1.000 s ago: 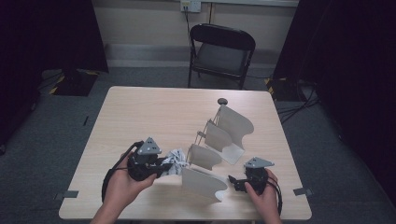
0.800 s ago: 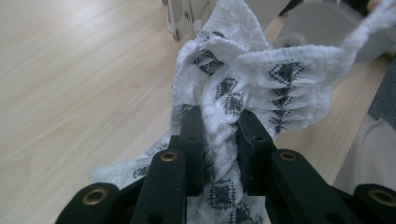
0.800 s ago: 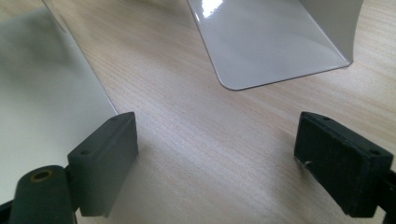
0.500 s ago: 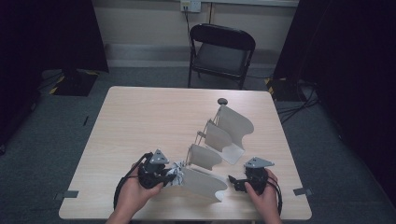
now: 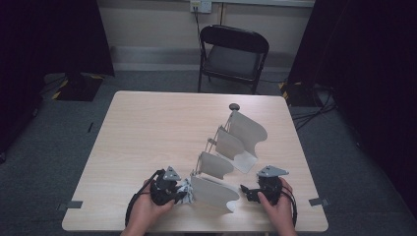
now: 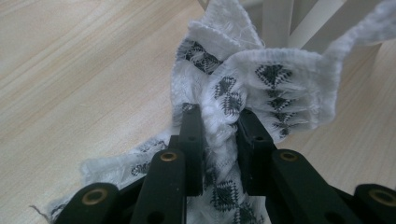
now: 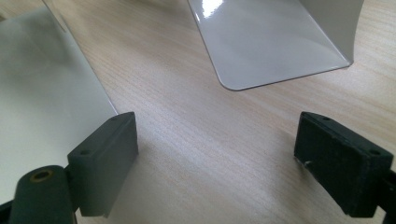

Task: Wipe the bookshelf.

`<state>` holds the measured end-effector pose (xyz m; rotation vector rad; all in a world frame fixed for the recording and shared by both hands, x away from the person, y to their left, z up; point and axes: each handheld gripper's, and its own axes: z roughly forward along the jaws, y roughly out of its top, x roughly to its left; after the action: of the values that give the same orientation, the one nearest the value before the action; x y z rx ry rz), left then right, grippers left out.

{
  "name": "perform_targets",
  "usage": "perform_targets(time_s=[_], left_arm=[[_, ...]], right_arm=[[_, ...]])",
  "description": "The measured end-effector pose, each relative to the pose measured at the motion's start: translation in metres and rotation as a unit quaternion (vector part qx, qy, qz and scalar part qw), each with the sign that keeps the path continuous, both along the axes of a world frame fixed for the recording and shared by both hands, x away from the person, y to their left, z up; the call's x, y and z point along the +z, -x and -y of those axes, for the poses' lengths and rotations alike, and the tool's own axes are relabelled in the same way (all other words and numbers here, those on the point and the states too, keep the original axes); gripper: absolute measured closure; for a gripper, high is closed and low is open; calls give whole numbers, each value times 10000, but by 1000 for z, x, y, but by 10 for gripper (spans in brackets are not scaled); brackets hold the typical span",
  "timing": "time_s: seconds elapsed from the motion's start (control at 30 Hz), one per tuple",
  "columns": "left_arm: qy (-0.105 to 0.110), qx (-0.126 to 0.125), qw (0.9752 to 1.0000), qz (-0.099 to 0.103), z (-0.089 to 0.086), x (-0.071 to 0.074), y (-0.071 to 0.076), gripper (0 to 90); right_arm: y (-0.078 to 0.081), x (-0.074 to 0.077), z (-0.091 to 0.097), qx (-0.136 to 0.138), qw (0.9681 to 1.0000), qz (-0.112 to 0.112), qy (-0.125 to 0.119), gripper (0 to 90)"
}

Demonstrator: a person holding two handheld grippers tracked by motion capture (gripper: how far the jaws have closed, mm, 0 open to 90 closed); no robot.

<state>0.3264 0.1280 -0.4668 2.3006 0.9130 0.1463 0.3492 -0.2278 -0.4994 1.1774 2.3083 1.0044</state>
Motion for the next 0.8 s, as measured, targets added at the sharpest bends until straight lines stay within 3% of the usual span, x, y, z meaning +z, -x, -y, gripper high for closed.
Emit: perform_targets(time_s=[0.1,0.2,0.37,0.4,0.43,0.47,0.63,0.77,0.8], left_arm=[[22,45,10000,4,-3,4,-1,744],[135,148,9998,86,-12,18,-4,743],[457,350,9972,479,-22,60,-11,743],[565,353,9958,633,-23,77,-13,743],[565,353,9958,633,-23,77,-13,743],[611,305,9949,737,-20,89,-16,743],[467,201,9953,821,-7,92,-18,743],[455,213,9968,624,0,73,-18,743],[430,230,9974,527,0,63,-18,743]], right_arm=[[0,0,0,2,10000,1,1,128],[0,0,0,3,10000,2,2,128],[0,0,0,9,10000,2,4,128],[0,0,0,7,10000,0,3,128],[0,0,0,2,10000,0,1,128],[0,0,0,9,10000,-2,2,128],[0,0,0,8,10000,2,0,128],[0,0,0,10,10000,3,1,128],[0,0,0,9,10000,4,0,128]])
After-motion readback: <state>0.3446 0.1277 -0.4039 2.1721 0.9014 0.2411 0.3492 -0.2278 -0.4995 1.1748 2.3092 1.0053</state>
